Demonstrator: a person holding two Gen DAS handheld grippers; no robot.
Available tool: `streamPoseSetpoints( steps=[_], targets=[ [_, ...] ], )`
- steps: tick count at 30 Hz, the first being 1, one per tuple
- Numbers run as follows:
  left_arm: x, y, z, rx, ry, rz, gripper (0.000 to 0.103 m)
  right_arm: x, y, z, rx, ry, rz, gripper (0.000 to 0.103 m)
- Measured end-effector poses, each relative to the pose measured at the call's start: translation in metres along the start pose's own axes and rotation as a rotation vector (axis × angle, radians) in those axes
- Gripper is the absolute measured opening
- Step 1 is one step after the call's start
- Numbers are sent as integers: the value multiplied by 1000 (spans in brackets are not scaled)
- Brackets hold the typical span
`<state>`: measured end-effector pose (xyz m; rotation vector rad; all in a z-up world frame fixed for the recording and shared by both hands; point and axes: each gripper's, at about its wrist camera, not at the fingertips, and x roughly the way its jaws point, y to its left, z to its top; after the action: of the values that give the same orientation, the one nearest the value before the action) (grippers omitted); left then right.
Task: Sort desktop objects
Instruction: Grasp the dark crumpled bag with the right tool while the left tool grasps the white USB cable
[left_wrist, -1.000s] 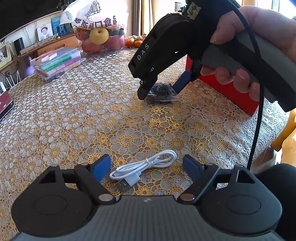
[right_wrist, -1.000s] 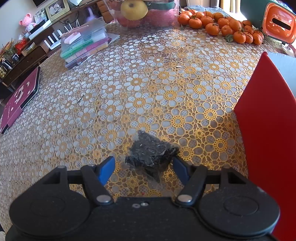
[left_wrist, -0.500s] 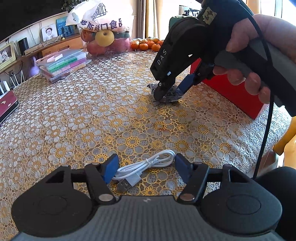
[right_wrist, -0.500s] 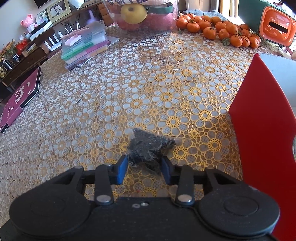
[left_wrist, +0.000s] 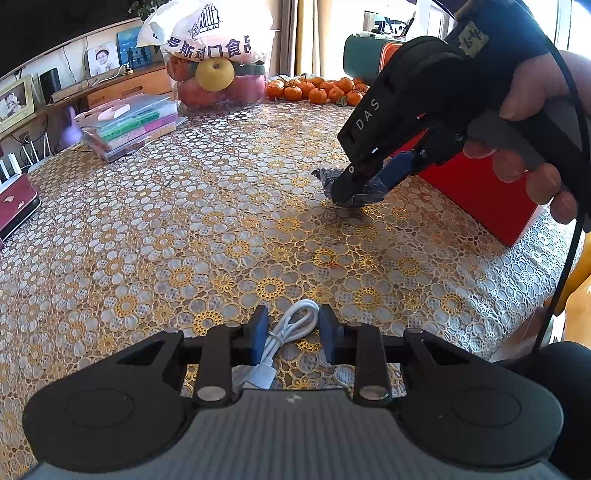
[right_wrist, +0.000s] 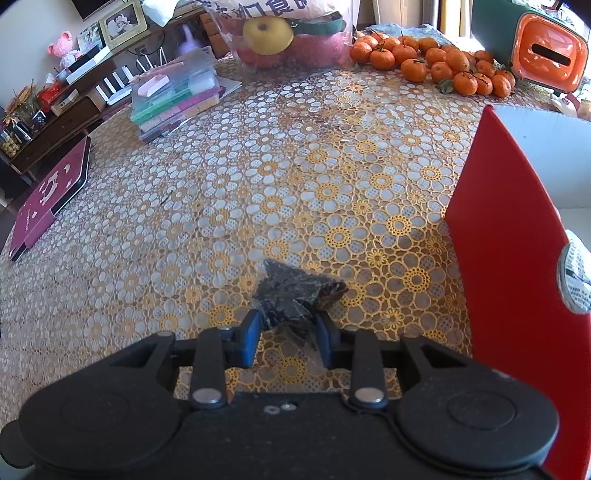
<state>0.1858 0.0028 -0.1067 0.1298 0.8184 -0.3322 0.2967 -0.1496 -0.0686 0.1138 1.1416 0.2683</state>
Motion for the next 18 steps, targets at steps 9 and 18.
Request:
streamPoseSetpoints(
  steps=[9, 18],
  targets=[
    [-5, 4, 2, -29, -8, 4, 26, -12, -4, -9, -21, -2, 16, 31],
    [-10, 4, 5, -57, -11, 19, 26, -29, -7, -13, -45, -12, 48, 31]
  ],
)
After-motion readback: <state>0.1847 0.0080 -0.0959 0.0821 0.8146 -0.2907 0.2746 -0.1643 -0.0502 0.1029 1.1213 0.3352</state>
